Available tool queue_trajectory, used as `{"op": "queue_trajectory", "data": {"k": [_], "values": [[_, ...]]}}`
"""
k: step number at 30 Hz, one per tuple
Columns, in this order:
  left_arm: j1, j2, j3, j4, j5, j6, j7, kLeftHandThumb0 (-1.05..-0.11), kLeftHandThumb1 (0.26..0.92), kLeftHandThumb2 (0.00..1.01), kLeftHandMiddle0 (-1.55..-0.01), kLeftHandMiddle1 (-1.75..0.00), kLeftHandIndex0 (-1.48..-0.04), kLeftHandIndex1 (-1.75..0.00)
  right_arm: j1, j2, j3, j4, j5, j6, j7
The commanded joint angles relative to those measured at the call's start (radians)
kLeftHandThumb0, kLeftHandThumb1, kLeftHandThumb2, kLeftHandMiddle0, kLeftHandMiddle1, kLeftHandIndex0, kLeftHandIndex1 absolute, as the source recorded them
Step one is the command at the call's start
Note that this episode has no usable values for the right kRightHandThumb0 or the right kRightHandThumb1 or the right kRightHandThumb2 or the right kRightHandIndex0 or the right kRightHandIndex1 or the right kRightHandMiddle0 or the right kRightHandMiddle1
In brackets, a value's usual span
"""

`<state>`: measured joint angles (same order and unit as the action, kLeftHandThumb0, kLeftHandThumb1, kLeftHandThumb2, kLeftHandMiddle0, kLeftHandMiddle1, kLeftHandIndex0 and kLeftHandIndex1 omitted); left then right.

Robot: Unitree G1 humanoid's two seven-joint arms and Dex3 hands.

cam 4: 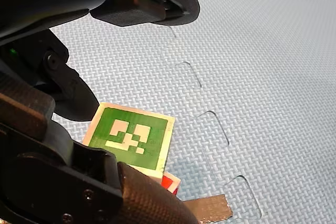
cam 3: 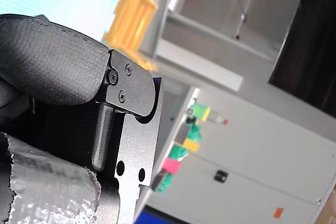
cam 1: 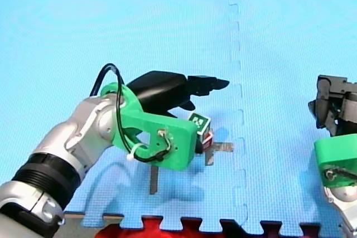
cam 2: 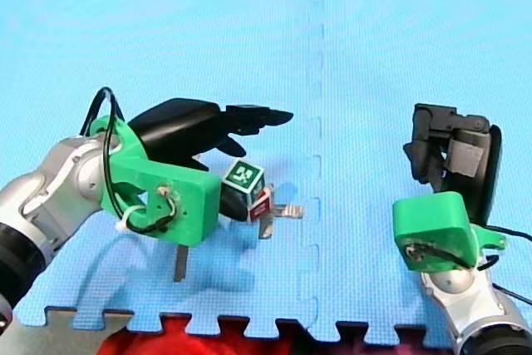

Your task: Stack cube left

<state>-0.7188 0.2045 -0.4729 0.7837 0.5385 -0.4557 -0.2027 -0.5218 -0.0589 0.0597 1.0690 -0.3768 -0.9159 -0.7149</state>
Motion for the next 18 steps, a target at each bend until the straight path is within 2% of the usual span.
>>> {"op": "queue_trajectory", "data": {"k": [1,5,7,12,15,18], "values": [[-0.001,0.003,0.002,-0.001,-0.001,0.004,-0.004,-1.048,0.833,0.00,-0.77,0.00,-0.23,0.00,-0.004,-0.003,-0.002,0.002,0.006,-0.002,0.002],[-0.007,0.014,0.007,-0.002,-0.006,-0.001,-0.016,-1.048,0.846,0.01,-0.77,0.00,-0.22,0.00,-0.008,-0.003,-0.003,0.007,0.007,-0.003,0.003],[-0.013,0.034,0.007,-0.001,0.004,-0.005,-0.018,-1.048,0.852,0.01,-0.77,0.00,-0.22,0.00,-0.009,-0.002,-0.004,0.009,0.007,-0.006,0.004],[-0.004,0.122,0.042,-0.061,-0.007,-0.025,-0.040,-1.048,0.863,0.01,-0.80,-0.02,-0.21,0.00,-0.011,-0.005,-0.006,0.015,0.010,-0.007,0.009],[0.008,0.179,0.068,-0.093,0.018,-0.019,0.010,-1.048,0.867,0.01,-0.81,-0.02,-0.21,0.00,-0.013,-0.006,-0.007,0.020,0.011,-0.005,0.009],[0.009,0.196,0.084,-0.085,0.032,-0.002,0.054,-1.048,0.873,0.01,-0.83,-0.03,-0.21,0.00,-0.016,-0.008,-0.008,0.026,0.014,-0.007,0.013]]}}
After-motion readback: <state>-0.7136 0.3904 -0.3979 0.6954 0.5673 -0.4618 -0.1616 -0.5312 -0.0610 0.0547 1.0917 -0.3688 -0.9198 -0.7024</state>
